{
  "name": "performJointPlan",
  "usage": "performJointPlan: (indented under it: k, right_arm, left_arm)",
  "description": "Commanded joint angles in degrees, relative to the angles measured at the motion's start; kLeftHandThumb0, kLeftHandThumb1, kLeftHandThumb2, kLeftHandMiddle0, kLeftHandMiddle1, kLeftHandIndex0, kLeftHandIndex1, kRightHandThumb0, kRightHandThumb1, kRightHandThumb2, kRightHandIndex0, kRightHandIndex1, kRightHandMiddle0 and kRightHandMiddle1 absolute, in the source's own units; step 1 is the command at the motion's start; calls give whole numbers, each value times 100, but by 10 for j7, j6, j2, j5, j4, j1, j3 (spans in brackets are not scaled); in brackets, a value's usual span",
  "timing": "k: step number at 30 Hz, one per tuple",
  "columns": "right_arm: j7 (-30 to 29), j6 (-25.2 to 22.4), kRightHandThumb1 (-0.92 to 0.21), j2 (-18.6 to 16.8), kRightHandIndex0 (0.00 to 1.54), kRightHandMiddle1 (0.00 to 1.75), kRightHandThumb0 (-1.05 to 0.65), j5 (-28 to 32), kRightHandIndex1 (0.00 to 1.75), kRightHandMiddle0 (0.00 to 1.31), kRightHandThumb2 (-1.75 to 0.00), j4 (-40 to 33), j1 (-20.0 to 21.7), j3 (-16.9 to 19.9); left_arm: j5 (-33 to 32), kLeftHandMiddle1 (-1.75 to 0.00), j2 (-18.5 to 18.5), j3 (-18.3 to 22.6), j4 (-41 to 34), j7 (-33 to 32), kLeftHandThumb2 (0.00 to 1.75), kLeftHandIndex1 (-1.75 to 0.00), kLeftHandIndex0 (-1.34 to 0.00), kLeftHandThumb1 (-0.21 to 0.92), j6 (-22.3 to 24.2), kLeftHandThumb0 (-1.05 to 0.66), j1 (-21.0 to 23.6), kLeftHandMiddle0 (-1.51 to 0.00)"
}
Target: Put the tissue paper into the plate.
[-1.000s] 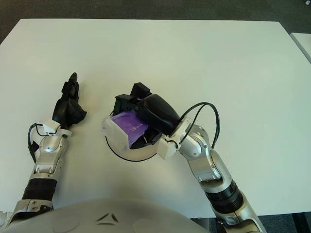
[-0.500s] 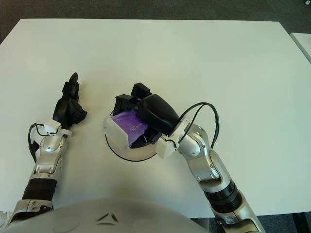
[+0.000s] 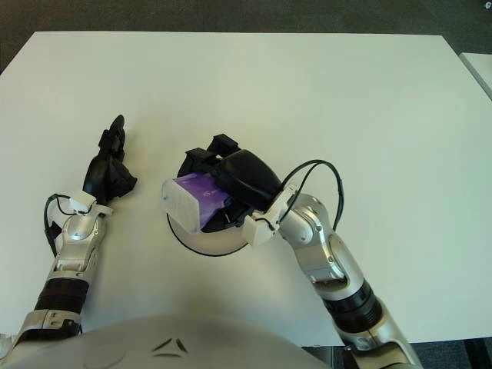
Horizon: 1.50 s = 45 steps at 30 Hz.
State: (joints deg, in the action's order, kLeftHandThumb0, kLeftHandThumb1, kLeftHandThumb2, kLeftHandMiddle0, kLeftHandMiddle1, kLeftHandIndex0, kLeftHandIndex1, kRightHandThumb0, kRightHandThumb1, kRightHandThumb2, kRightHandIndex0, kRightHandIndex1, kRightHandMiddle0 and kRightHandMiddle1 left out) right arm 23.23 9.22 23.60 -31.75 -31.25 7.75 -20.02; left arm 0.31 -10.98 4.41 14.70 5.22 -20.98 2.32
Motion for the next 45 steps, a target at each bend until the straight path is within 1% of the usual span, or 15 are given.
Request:
performJointPlan:
  k: [1,6,11,16,20,28,30,32,39,42,45]
  right_arm:
    - [-19,33,-91,7,2,6,-103,-18,7,1,-63,14,9,6]
    - [-28,47,-92,6,0,1,-105,-9,1,0,-58,30,13,13]
    - [-39,59,-92,1,0,0,-105,-7,0,0,-56,45,10,17]
    - [-42,66,-92,1,0,0,-105,-10,0,0,-55,50,10,18]
    - [-37,68,-92,4,0,0,-105,-10,0,0,-54,52,12,19]
    - [-15,54,-92,7,0,0,-105,2,0,0,-52,46,13,23]
    - [-9,51,-92,8,0,0,-105,6,0,0,-51,48,15,25]
    - [-6,49,-92,7,0,0,-105,8,0,0,-52,48,14,27]
    - [6,39,-92,7,0,0,-105,16,0,0,-51,51,16,31]
    - [14,33,-92,11,0,0,-105,25,0,0,-51,56,30,40]
    - [27,24,-92,20,0,0,-105,44,0,0,-51,60,51,60]
  left_arm:
    - [11,0,-3,-9,68,13,126,-18,0,92,-17,-99,-28,0]
    - [26,0,-25,-19,64,23,128,-21,0,92,-39,-97,-29,0]
    - [32,0,-35,-28,57,30,129,-25,0,92,-42,-96,-32,0]
    - [33,0,-35,-29,51,24,131,-29,0,92,-26,-96,-33,-1]
    - [25,-1,-34,-30,44,31,132,-32,0,92,-20,-96,-35,-2]
    - [22,-1,-32,-31,27,31,131,-34,0,92,-23,-94,-43,-3]
    - [26,-1,-33,-30,29,26,131,-33,0,92,-19,-94,-44,-3]
    - [28,-2,-36,-25,49,22,131,-33,0,92,-24,-94,-41,-4]
    - [42,-4,-34,-25,42,3,131,-33,0,92,1,-94,-42,-9]
    - [38,-4,-32,-23,40,1,130,-32,0,92,12,-94,-42,-10]
    - [30,-5,-22,-19,32,-7,128,-30,0,92,31,-94,-45,-11]
